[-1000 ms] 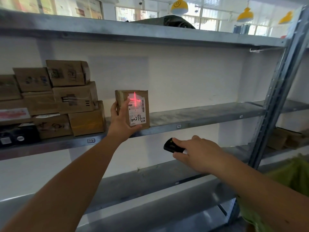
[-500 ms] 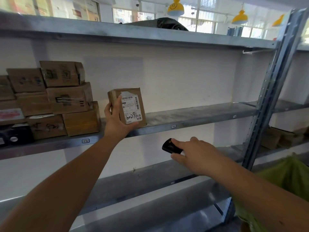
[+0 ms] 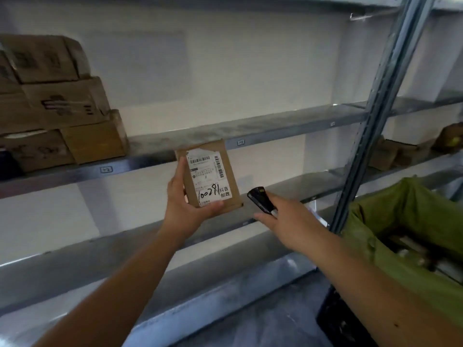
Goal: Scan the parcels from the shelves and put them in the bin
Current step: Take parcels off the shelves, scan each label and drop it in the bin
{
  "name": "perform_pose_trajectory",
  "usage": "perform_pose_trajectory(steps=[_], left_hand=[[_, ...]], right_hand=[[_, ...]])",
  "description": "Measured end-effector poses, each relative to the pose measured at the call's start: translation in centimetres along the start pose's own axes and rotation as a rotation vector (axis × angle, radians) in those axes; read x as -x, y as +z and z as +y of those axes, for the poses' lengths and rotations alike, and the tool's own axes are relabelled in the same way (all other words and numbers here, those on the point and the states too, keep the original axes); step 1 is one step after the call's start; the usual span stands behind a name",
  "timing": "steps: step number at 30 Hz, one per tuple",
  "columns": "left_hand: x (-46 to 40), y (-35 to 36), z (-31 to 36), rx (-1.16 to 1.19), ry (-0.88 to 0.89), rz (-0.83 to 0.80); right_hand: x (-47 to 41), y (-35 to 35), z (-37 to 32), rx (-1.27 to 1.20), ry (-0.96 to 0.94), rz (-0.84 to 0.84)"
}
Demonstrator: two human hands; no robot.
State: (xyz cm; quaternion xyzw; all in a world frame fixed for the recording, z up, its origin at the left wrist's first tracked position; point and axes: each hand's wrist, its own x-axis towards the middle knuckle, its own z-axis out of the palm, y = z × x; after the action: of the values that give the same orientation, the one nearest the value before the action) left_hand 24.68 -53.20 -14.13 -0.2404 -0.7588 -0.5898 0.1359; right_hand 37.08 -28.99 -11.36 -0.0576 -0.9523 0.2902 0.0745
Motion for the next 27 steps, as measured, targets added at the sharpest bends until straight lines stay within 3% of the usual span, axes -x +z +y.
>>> perform_pose_trajectory(steps=[11,20,27], left_hand=[[10.5,9.8,-4.1,0.064,-0.261,-0.254],[12.4,21.0,-3.8,0.129,-0.283,-0.527],[10.7,33.1,0.7,0.236,-0.222,-0.699]], right_hand=[[8.6,4.6,9.8,0.143,0.332,-0.045],[14.5,2.9,17.9,0.094,0.662,0.049],[15.4,-1.4,26.8,0.087,0.863,0.136]])
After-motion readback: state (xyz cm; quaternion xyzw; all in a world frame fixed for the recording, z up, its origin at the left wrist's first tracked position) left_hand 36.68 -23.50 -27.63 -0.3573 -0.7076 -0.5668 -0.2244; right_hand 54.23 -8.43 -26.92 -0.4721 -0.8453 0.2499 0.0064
